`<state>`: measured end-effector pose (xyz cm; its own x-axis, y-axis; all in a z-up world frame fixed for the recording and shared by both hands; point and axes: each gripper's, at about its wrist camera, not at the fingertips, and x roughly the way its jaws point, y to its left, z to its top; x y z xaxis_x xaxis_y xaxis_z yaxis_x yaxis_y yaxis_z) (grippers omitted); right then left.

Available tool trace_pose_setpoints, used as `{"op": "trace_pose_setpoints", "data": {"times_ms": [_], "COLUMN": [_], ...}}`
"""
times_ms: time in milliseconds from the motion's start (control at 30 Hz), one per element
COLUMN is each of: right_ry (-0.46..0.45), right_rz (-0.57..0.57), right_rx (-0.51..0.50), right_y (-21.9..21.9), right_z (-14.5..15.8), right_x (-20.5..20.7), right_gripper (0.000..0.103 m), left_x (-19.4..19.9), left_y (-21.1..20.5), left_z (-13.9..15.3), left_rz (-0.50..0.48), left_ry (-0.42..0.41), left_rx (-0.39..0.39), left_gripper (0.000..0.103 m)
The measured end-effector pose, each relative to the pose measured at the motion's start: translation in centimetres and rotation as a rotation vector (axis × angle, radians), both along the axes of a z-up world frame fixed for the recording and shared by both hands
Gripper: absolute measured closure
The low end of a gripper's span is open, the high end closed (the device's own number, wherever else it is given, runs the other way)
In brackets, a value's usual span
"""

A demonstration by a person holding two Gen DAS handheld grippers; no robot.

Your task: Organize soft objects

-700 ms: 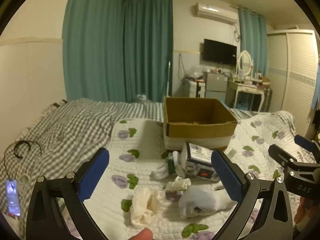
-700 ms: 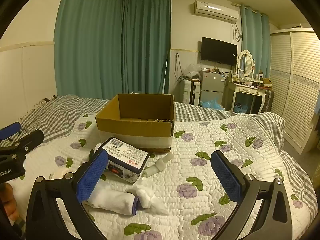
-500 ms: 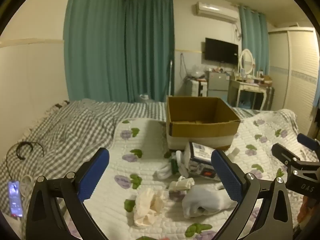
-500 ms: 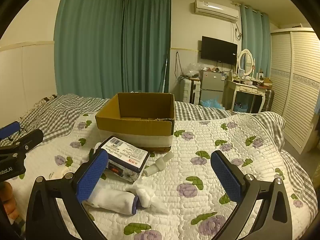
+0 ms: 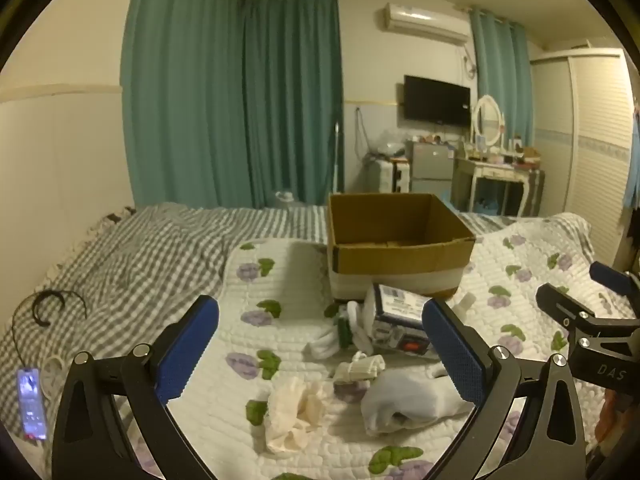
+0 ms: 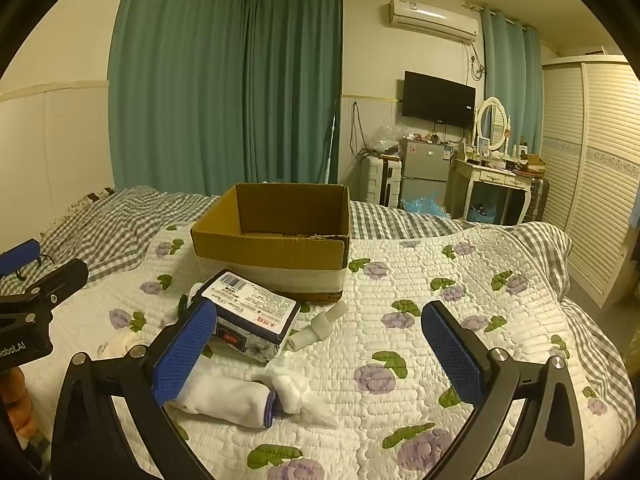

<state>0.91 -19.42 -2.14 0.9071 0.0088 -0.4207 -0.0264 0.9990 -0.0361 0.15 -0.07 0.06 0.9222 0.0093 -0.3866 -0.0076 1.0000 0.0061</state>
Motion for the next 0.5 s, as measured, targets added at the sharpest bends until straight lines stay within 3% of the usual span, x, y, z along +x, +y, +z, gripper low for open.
{"op": "trace_pose_setpoints", "data": {"times_ms": [500], "right_ry": [0.003], "right_rz": [0.000], "right_rx": [-0.001], "right_y": [-0.01], "right_z": [-0.03], "right_x": [-0.02], "right_gripper": [0.000], "left_x": [-0.05], "left_y": [-0.12], "left_z": [-0.30], "left_rz": [0.005], "left_ry": [0.002], "left_rx": [0.001], "left_gripper": [0.000]}}
